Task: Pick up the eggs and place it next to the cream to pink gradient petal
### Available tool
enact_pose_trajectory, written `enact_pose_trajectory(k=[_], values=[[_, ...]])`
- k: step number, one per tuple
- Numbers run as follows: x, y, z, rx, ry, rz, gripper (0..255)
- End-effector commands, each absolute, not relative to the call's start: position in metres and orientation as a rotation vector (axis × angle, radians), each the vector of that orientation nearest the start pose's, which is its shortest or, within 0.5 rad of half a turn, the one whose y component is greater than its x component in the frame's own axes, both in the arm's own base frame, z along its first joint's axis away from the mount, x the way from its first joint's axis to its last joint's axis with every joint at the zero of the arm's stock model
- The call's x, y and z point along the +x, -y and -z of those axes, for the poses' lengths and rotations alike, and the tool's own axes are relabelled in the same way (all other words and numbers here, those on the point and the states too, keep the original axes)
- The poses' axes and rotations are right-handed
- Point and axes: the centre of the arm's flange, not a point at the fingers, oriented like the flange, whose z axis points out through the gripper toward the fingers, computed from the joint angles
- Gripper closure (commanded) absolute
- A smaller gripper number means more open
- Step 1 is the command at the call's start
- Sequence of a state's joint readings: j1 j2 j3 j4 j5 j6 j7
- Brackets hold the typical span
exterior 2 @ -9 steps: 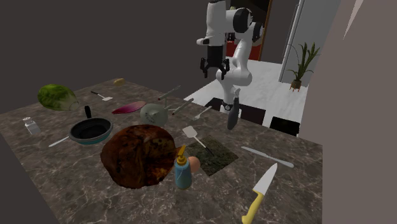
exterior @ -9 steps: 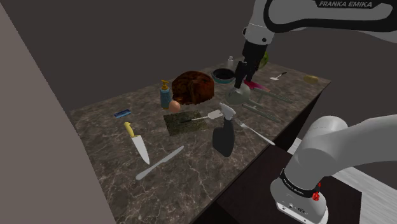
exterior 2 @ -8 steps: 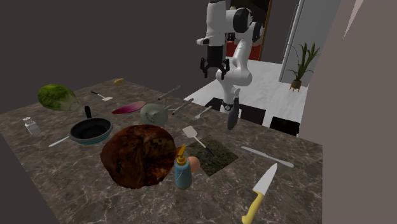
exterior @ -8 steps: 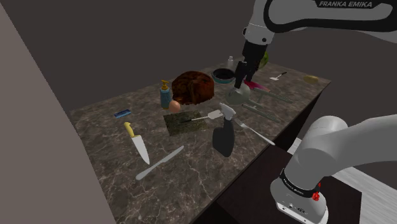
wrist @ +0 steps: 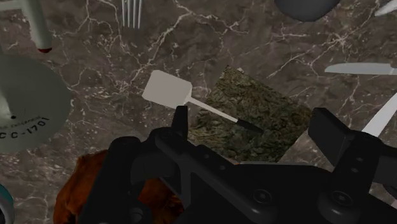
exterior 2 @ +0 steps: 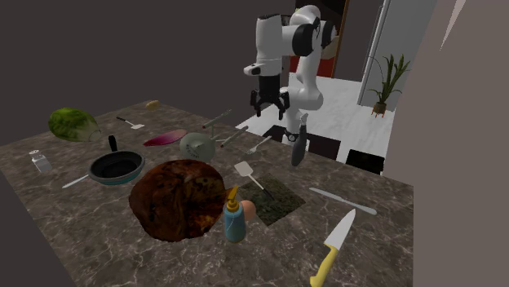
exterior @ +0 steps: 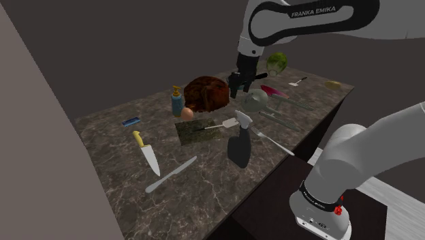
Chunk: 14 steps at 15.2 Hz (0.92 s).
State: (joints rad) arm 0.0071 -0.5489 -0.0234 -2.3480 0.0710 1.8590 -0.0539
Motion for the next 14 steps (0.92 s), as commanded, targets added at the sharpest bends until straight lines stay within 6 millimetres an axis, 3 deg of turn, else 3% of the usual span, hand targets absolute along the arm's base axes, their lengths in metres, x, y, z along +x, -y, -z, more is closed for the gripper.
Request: enact_pose_trajectory(k=[1, 14], values=[[0.420, 0.000, -0.525, -3.055, 0.026, 0.085, 0], [0.574, -0.022, -0.440, -3.017, -0.019, 0.010, 0]])
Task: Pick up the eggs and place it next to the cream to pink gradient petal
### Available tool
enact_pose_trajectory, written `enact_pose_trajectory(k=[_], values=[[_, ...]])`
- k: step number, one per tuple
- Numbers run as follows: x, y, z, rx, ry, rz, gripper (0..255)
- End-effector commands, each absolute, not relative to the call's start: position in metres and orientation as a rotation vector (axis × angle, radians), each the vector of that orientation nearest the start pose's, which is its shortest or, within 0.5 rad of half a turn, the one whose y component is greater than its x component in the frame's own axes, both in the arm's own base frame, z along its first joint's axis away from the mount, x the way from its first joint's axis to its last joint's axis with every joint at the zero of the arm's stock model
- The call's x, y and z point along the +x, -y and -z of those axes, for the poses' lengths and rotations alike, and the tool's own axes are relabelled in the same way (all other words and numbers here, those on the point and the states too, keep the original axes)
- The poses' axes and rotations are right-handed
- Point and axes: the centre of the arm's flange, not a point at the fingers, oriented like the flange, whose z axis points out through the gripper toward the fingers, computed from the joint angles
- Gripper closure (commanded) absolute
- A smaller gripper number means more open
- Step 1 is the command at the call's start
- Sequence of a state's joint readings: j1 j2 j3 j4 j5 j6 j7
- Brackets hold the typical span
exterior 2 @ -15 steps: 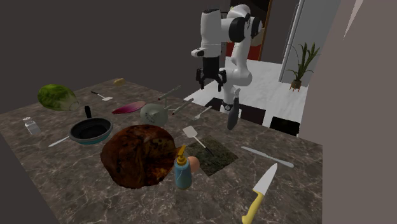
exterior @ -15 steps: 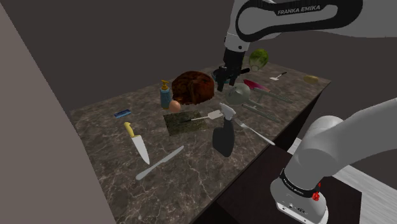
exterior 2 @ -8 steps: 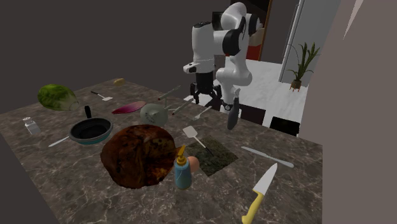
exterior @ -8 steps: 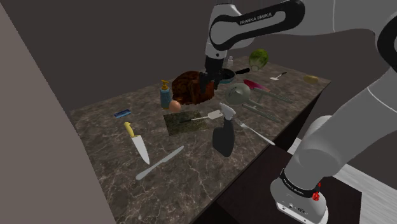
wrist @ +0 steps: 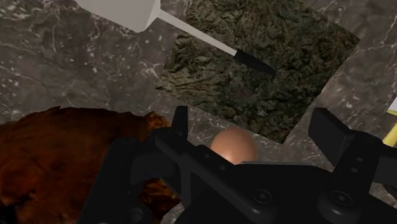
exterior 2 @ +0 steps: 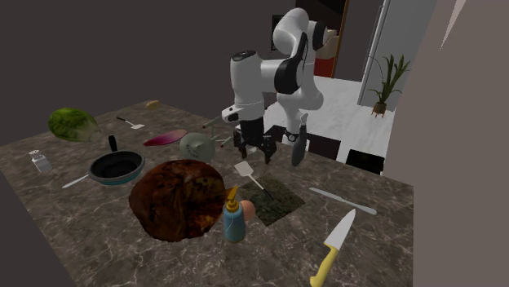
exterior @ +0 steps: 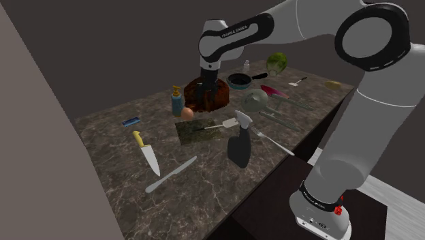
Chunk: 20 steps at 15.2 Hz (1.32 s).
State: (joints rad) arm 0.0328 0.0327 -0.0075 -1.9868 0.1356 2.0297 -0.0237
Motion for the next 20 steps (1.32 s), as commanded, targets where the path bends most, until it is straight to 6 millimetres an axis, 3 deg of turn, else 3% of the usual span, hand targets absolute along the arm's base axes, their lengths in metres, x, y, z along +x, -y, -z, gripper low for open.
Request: enact_pose_trajectory(k=[1, 10, 18, 20], values=[[0.586, -0.024, -0.434, -3.014, -0.023, 0.004, 0], [0.690, -0.039, -0.371, -2.985, -0.054, -0.047, 0], [0.694, -0.046, -0.328, -2.984, -0.055, -0.049, 0], [0.694, -0.046, -0.328, -2.984, -0.055, -0.049, 0]])
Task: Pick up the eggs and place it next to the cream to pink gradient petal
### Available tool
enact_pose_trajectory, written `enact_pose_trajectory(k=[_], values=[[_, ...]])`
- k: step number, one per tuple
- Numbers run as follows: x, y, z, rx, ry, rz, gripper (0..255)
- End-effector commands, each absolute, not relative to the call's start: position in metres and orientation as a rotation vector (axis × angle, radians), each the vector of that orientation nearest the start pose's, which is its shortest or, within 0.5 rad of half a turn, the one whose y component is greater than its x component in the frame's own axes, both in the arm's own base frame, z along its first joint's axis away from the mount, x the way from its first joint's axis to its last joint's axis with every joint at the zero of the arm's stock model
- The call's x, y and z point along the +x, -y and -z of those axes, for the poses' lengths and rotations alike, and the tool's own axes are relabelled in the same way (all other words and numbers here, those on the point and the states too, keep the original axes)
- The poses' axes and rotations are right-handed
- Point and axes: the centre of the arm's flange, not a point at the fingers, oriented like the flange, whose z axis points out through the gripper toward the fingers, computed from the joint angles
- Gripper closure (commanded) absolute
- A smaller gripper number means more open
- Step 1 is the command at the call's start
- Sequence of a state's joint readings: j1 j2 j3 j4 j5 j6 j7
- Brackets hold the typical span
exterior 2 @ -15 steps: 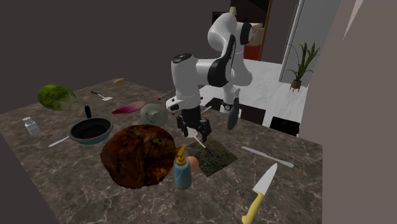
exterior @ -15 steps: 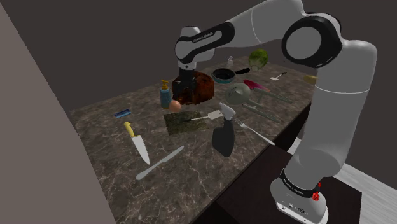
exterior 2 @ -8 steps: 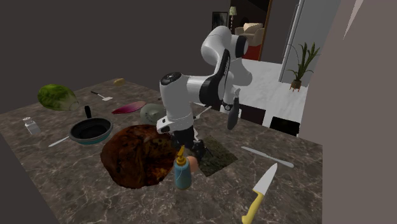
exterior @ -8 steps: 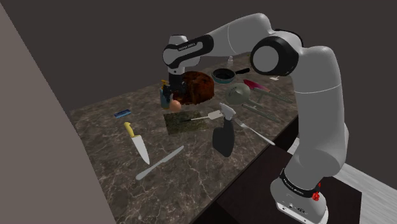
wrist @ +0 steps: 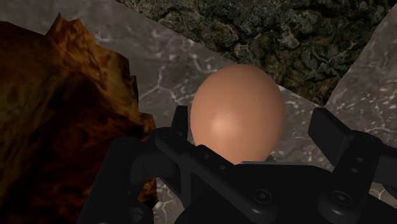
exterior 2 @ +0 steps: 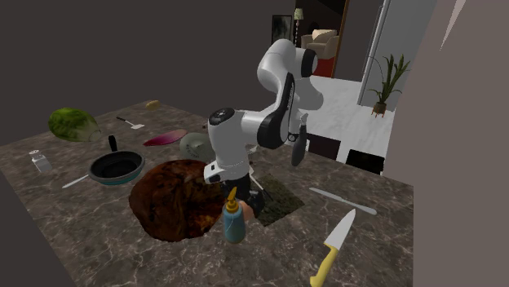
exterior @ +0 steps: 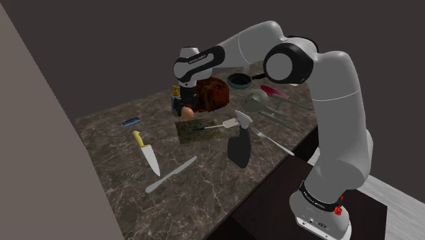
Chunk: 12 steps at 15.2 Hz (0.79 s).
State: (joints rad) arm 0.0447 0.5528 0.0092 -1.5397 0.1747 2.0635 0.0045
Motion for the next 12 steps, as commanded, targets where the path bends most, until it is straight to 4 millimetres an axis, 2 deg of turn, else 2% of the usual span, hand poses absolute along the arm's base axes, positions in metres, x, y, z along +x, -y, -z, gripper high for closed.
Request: enact_pose_trajectory(k=[1, 6, 7, 12], values=[[0.6938, -0.0457, -0.3282, -2.984, -0.055, -0.049, 0], [0.6938, -0.0456, -0.3282, -2.984, -0.055, -0.050, 0], [0.6938, -0.0456, -0.3282, -2.984, -0.055, -0.050, 255], [0.6938, -0.0457, -0.3282, -2.984, -0.055, -0.050, 255]])
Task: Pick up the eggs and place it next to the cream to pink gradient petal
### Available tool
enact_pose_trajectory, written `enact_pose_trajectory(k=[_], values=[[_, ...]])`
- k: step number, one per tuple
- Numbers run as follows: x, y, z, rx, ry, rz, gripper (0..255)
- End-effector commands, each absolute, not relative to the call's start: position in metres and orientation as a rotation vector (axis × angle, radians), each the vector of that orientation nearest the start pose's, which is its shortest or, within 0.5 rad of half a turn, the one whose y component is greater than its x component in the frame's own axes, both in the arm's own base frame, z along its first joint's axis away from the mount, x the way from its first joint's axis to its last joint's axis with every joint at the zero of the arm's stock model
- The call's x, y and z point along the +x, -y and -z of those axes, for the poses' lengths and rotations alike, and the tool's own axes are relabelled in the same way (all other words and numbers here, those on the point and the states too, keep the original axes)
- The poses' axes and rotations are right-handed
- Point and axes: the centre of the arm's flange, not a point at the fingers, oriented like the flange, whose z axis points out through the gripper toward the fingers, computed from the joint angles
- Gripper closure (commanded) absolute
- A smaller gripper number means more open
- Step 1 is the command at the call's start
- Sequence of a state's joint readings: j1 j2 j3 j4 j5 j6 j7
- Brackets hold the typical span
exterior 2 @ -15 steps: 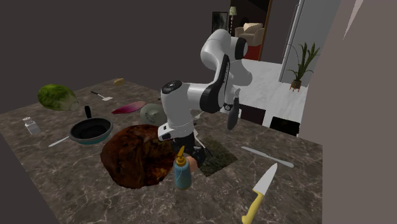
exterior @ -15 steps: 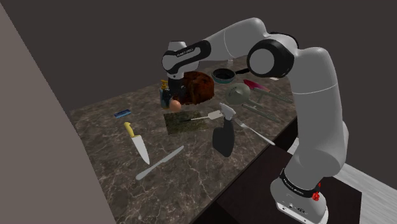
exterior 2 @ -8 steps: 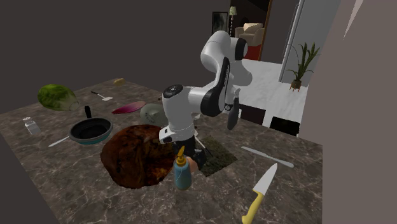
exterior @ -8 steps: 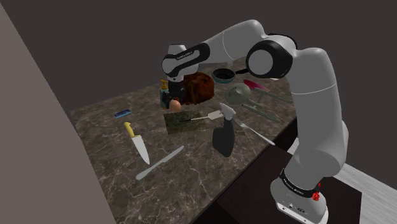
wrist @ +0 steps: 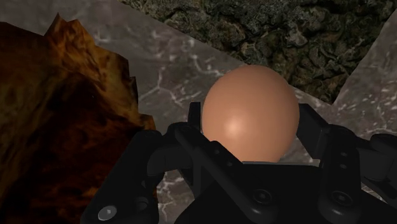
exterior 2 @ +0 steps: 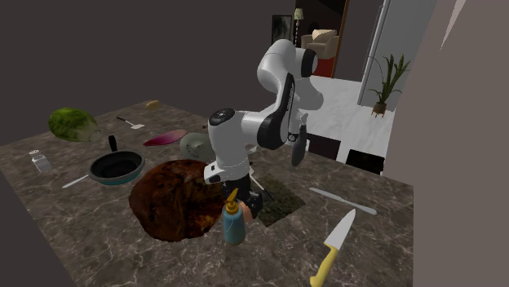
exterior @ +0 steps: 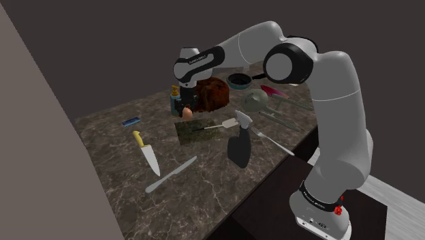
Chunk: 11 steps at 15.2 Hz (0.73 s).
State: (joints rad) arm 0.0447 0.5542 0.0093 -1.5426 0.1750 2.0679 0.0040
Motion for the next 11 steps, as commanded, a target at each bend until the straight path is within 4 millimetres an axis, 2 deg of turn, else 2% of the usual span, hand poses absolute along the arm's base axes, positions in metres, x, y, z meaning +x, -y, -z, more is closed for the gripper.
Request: enact_pose_trajectory(k=[1, 4, 11], values=[[0.694, -0.046, -0.328, -2.984, -0.055, -0.050, 255], [0.694, -0.046, -0.328, -2.984, -0.055, -0.049, 255], [0.694, -0.046, -0.365, -2.984, -0.055, -0.049, 255]])
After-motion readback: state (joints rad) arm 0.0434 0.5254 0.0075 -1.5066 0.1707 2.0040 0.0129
